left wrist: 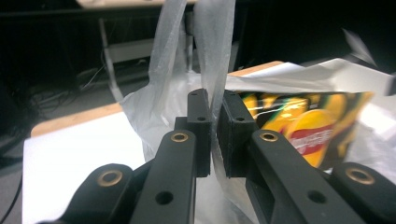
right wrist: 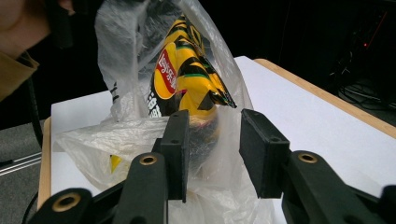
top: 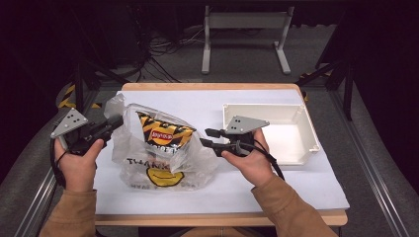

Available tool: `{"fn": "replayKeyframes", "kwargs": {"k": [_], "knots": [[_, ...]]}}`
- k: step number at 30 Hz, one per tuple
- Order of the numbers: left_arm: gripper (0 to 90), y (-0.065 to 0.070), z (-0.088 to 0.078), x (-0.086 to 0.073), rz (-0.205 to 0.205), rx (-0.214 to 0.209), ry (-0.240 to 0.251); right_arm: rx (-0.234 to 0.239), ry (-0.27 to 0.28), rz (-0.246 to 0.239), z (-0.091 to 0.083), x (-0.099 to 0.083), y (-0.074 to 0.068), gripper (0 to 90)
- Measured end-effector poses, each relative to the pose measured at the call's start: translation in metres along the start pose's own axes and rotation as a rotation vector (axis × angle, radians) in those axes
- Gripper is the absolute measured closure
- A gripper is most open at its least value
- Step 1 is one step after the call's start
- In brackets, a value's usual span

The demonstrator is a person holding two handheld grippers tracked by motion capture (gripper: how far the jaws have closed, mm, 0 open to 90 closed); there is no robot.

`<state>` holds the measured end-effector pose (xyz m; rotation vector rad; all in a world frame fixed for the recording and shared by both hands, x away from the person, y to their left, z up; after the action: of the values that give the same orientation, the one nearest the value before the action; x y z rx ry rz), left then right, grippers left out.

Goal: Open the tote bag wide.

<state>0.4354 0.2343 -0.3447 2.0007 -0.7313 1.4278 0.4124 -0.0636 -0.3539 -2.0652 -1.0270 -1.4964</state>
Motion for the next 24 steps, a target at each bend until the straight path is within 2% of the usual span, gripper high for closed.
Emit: {"fn": "replayKeyframes", "kwargs": {"k": [4,6,15,18,24], "knots": [[83.9,-0.016,0.010,-0.016,-0.026,0.015,-0.036,0.007,0.000,-0.005,0.000,-0.001,-0.002,63.4],[84.0,-0.020,0.012,-0.022,-0.030,0.016,-0.042,0.009,0.000,-0.008,0.001,-0.001,-0.003,63.5],[83.2,-0.024,0.020,-0.045,-0.021,0.004,-0.091,0.018,0.002,-0.017,0.003,-0.002,-0.006,63.6],[83.6,-0.027,0.027,-0.060,-0.038,-0.011,-0.130,0.017,0.024,-0.020,0.001,0.002,-0.007,64.2],[84.1,-0.027,0.037,-0.078,-0.048,-0.023,-0.192,0.018,0.039,-0.021,-0.002,0.004,-0.007,64.7]]}}
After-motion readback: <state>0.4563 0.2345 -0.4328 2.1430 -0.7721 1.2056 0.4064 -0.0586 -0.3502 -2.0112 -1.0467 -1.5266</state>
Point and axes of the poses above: each handheld gripper's, and its own axes: z roughly forward along the jaws, x roughly out of its top, y roughly to its right, the point moved 8 cm from there along z, roughly forward along the jaws, and after that the axes turned 12 degrees about -x, right-handed, at the moved point
